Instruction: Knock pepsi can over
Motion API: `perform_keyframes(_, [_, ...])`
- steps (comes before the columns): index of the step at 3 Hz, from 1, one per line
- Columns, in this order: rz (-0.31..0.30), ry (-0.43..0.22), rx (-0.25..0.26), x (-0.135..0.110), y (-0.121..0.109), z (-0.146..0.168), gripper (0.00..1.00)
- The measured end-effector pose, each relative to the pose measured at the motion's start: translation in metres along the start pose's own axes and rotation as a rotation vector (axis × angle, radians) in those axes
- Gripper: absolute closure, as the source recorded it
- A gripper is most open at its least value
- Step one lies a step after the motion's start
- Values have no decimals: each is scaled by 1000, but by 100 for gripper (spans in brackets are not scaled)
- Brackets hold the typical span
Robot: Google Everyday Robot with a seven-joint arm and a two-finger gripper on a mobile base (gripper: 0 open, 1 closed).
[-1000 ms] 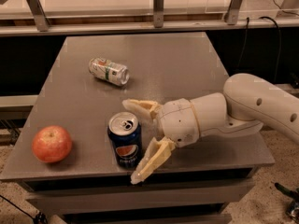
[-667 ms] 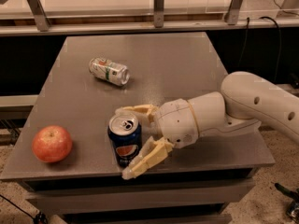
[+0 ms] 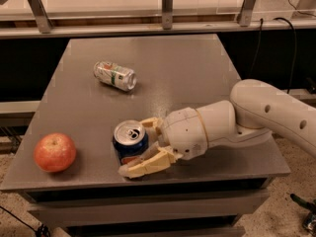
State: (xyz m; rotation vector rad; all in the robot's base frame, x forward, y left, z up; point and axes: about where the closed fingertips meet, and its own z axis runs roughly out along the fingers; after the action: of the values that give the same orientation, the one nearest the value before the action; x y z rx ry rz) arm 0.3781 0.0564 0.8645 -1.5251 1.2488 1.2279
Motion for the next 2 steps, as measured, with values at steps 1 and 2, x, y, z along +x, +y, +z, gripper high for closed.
perform_keyframes(1, [4, 37, 3, 2, -5, -2, 69])
perform_keyframes(2, [29, 159, 0, -1, -15, -11, 87])
